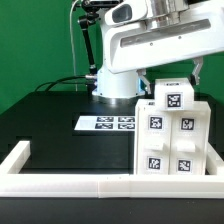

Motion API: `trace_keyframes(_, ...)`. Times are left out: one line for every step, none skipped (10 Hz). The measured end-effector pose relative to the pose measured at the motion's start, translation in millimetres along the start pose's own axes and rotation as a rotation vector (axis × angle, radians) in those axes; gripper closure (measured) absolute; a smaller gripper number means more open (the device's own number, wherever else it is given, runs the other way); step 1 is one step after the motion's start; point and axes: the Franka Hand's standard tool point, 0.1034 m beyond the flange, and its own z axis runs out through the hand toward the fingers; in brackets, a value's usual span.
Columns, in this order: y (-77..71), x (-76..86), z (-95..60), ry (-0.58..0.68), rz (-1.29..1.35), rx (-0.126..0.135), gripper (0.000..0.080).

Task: Assemble cabinet

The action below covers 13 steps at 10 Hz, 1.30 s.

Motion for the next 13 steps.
trace_keyframes(0.9, 1.2, -0.1, 0.010, 0.099, 0.003, 0.0233)
trace_keyframes(0.7, 1.4, 0.1, 0.025, 0.211, 0.008, 0.0233)
trace_keyframes(-1.1, 0.8, 0.7, 0.033, 0.333, 0.011, 0.0233)
trace_keyframes(-3.9, 0.9, 1.6, 0.040, 0.439, 0.014, 0.0233)
trace_keyframes(-7.0, 1.0, 2.4, 0.044, 0.522, 0.017, 0.0233)
trace_keyframes(-9.4, 1.0, 3.0, 0.046, 0.613, 0.020, 0.0233)
trace_keyframes(-11.1, 1.1, 3.5, 0.047, 0.701, 0.025, 0.0233)
trace_keyframes(-12.8, 1.2, 4.1, 0.051, 0.794, 0.035, 0.0233)
trace_keyframes(-14.3, 0.9, 4.6, 0.050, 0.871, 0.043, 0.0233)
trace_keyframes(-15.3, 0.6, 4.9, 0.049, 0.916, 0.045, 0.0233)
trace_keyframes(-16.3, 0.5, 5.0, 0.044, 0.992, 0.054, 0.0233)
trace_keyframes(-16.9, 0.3, 5.1, 0.042, 1.040, 0.056, 0.0233)
trace_keyframes(-17.8, 0.0, 5.3, 0.039, 1.097, 0.060, 0.0233)
